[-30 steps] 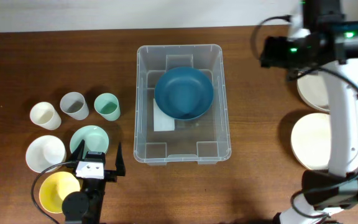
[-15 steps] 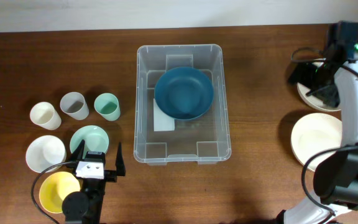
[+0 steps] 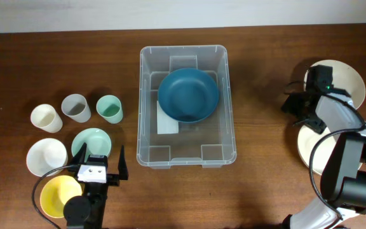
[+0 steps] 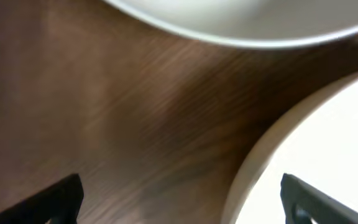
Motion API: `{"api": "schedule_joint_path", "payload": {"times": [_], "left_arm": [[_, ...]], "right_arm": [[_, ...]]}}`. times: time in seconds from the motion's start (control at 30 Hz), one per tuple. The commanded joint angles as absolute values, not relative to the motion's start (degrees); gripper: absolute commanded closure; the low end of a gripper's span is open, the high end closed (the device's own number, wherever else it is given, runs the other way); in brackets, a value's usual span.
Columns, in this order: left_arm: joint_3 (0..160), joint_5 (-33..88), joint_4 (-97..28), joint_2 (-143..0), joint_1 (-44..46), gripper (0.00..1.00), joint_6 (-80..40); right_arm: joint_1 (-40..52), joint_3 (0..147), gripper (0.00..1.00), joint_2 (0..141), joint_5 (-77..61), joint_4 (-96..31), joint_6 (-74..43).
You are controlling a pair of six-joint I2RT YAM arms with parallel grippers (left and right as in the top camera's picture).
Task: Pack container
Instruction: 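Withdraw the right gripper toward the cream bowls on the right, then grasp the rim of the lower cream bowl with the right gripper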
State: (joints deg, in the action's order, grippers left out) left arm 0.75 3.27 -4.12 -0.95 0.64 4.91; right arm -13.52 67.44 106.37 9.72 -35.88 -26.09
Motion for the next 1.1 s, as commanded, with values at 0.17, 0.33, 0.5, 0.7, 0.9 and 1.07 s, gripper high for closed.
{"api": "schedule_joint_path", "payload": {"times": [0.17,0.33,0.5,0.7,0.9,1.07], "left_arm": [[0.54,4.29,-4.34,-0.78,0.71,0.0,5.19],[0.54,4.29,-4.34,-0.78,0.71,0.0,5.19],[0.54,4.29,-4.34,-0.78,0.71,0.0,5.19],[0.54,4.29,-4.34,-0.78,0.71,0.0,5.19],[0.54,4.29,-4.34,-0.78,0.71,0.0,5.19],[0.54,4.29,-4.34,-0.78,0.71,0.0,5.19]], "right_arm": [[-13.63,63.07,0.09,106.26,14.26,-32.51,-26.68],[-13.63,62.22,0.16,106.3,14.24,-32.12,-26.68],[-13.63,62.13,0.26,106.3,14.24,-32.29,-26.68],[-13.63,62.13,0.36,106.3,14.24,-32.77,-26.68],[-13.63,61.69,0.54,106.3,14.24,-32.73,-26.68],[-13.63,61.36,0.63,106.3,14.24,-32.71,-26.68]]}}
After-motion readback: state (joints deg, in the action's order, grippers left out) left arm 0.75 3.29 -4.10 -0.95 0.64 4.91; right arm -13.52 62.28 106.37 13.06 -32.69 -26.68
